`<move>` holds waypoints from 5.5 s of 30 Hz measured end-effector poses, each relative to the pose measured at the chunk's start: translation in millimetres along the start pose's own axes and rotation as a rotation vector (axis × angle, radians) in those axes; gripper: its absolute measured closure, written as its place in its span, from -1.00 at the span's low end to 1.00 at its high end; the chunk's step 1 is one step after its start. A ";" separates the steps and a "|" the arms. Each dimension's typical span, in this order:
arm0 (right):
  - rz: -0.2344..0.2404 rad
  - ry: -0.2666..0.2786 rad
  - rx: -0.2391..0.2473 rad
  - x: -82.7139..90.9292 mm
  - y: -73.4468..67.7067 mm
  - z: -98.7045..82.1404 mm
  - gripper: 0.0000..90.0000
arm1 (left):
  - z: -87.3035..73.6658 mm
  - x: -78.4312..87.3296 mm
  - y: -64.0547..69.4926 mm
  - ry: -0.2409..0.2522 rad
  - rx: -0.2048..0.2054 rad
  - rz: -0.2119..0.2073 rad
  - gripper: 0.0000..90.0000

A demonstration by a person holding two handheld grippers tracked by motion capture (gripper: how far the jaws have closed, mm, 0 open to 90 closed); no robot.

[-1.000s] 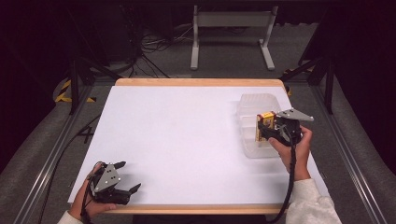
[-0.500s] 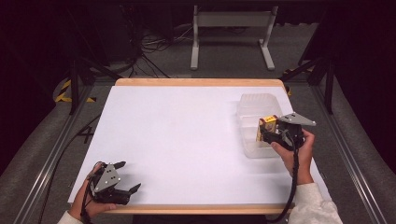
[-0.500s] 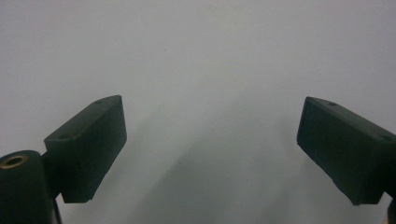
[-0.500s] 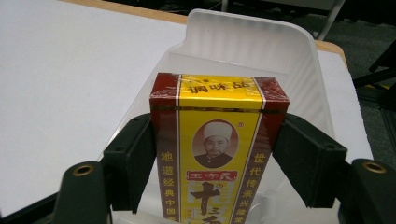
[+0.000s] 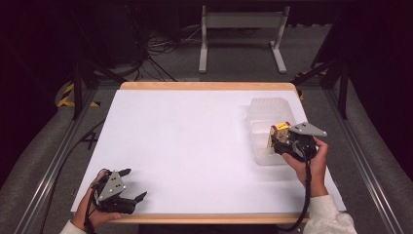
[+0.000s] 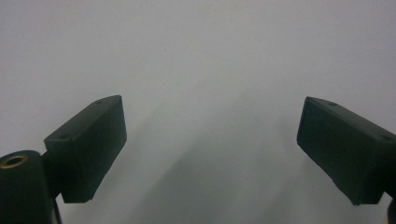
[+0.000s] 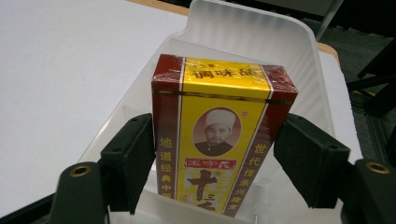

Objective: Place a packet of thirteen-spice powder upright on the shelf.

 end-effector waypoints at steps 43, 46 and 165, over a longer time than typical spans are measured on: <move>0.012 -0.031 0.061 12.7 -11.3 -13.5 -0.49 | -0.1 -0.5 0.5 -0.003 -0.005 0.003 -0.80; 0.014 -0.027 0.065 15.2 -12.4 -13.2 -0.50 | -0.1 -0.6 0.5 -0.003 -0.005 0.003 -0.80; -0.010 -0.104 0.156 63.9 8.9 -121.2 -0.73 | 3.5 0.0 -3.3 0.020 0.003 0.013 -0.80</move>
Point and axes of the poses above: each handheld gripper's, and its own axes: x roughly backward along the jaws, z roughly out of its top, y roughly to its right, the point moved 8 cm from there along -x, roughly forward along the jaws, and after that the axes turned 11 degrees about z, right-handed, at the moved point
